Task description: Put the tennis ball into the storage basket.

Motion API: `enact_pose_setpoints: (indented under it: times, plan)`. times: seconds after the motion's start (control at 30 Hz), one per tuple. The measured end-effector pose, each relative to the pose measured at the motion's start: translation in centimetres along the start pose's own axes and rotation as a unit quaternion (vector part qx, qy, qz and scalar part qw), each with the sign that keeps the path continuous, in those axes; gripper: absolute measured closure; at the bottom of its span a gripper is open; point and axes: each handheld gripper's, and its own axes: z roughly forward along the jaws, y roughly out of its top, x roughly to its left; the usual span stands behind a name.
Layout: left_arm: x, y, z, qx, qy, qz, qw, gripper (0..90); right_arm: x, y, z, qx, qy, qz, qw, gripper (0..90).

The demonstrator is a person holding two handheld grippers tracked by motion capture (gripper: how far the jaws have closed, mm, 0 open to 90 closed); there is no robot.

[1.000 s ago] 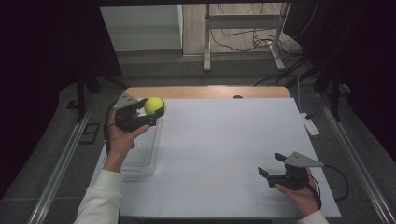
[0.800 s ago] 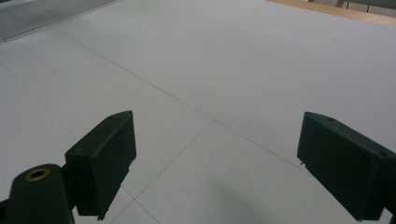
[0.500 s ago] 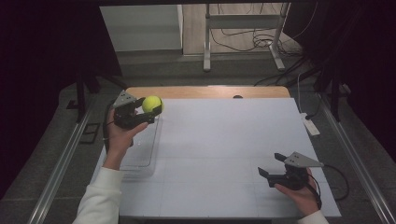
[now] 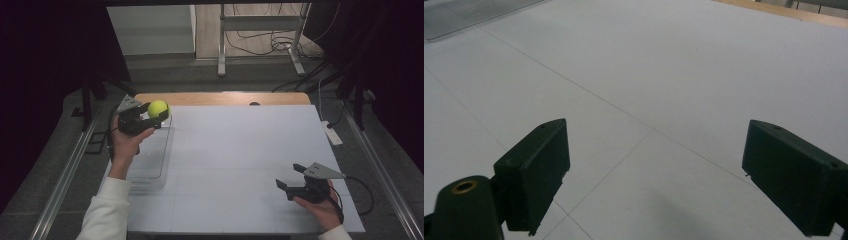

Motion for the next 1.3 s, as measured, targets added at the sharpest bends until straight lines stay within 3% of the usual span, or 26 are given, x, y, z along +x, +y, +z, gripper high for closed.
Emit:
enact_pose_setpoints:
  times: [1.0, 1.3]
  plan:
    - [2.9, -0.3, -1.1, -0.011, 0.039, -0.023, 0.9989, 26.6, 0.0, 0.0, 0.0, -0.001, -0.001, 0.001, 1.0, 12.3]
    - [3.0, -0.3, -0.7, 0.005, 0.055, -0.02, 0.9983, 26.6, -0.2, 0.0, -0.4, -0.005, -0.005, 0.005, 1.0, 12.3]
